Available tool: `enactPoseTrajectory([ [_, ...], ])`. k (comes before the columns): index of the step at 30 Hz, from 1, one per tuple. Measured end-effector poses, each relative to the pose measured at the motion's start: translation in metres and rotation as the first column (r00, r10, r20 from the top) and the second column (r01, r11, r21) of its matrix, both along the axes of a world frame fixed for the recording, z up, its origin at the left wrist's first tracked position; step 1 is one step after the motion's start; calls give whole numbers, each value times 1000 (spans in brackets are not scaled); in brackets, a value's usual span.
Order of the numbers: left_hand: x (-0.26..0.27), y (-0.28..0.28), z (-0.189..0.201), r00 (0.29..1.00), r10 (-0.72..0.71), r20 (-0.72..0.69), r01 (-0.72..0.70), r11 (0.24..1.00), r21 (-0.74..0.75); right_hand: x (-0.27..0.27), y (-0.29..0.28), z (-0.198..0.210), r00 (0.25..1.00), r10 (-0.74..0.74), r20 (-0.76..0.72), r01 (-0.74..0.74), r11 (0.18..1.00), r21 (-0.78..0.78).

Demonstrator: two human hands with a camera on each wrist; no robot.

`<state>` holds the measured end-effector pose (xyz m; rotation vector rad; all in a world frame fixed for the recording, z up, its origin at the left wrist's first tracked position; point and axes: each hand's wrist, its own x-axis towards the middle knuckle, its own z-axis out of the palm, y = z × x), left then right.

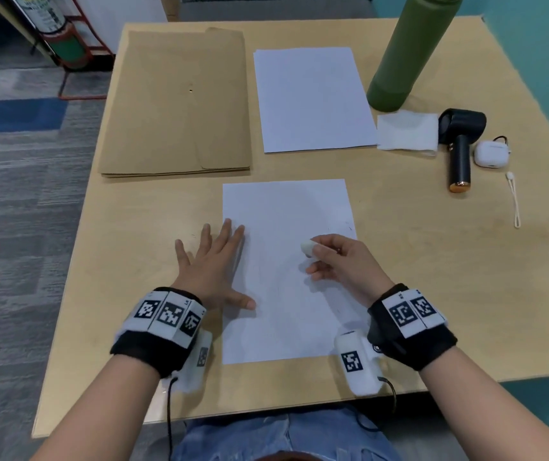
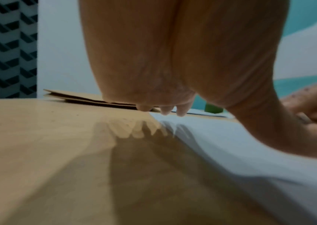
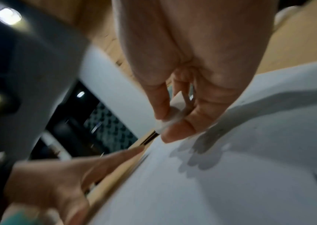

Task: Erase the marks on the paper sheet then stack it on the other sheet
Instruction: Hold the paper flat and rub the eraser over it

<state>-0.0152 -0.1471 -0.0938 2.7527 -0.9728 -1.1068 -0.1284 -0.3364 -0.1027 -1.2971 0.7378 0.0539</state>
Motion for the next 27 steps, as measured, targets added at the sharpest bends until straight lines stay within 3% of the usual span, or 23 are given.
enactPoseTrajectory([
  [3,1,6,-2,998,-68,14,67,998,20,9,12,-1,966,231,-117,-255,928,-274],
  [6,-2,4,-7,991,-130,23,129,991,34,31,24,1,909,368,-193,-416,824,-385],
  [8,-2,4,-10,991,-129,30,128,992,22,50,26,2,903,375,-208,-429,794,-432],
  [13,-1,7,-13,990,-132,48,132,991,2,75,37,-3,971,172,-168,-233,849,-474],
  [15,-1,7,-15,990,-129,51,129,992,-6,62,49,-5,942,281,-185,-336,791,-511],
  [17,0,8,-17,990,-130,54,131,991,-10,49,57,-5,858,453,-242,-508,678,-531],
  [19,1,10,-18,990,-128,52,129,991,-19,49,55,-2,818,506,-273,-567,630,-532],
  [21,1,11,-19,990,-130,49,132,991,-29,61,46,-2,875,415,-250,-482,688,-543],
  [24,2,11,-20,990,-132,45,134,990,-39,75,38,-4,969,169,-183,-242,811,-533],
  [27,2,11,-22,991,-131,43,133,990,-49,67,54,-7,955,227,-189,-294,783,-548],
])
